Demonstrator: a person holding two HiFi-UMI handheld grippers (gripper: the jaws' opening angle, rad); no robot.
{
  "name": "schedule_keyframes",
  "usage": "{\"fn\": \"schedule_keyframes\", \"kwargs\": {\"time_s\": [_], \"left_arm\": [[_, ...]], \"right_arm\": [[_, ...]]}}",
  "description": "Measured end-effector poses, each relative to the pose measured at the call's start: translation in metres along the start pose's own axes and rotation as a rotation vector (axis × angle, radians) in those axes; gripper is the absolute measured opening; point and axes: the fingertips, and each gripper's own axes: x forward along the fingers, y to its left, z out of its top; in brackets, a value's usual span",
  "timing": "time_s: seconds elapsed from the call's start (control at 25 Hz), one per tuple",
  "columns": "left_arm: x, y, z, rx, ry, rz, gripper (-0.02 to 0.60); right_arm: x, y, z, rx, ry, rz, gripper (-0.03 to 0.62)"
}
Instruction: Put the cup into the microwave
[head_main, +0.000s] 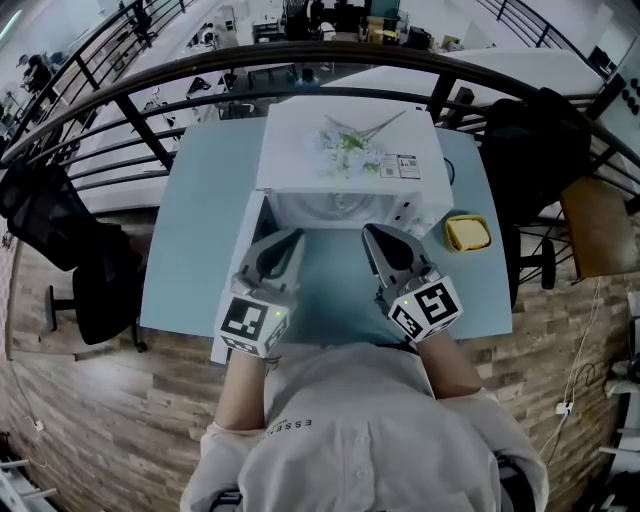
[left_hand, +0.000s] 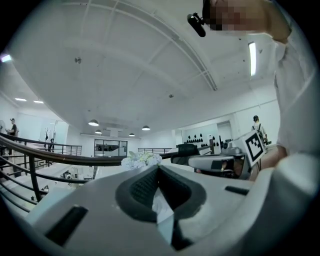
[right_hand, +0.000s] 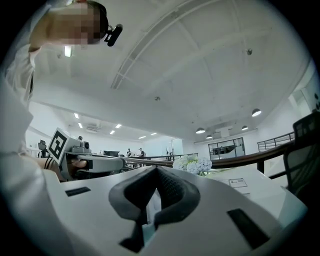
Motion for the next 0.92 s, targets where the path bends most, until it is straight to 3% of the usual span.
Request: {"fn": "schedule_keyframes", "kwargs": {"time_s": [0.92], "left_arm": [[-0.007,-0.007,-0.017,-0.02,0.044,0.016,0.0]], "right_arm": [[-0.004,0.009,-0.014,0.006,0.041,-0.019,0.015]]}}
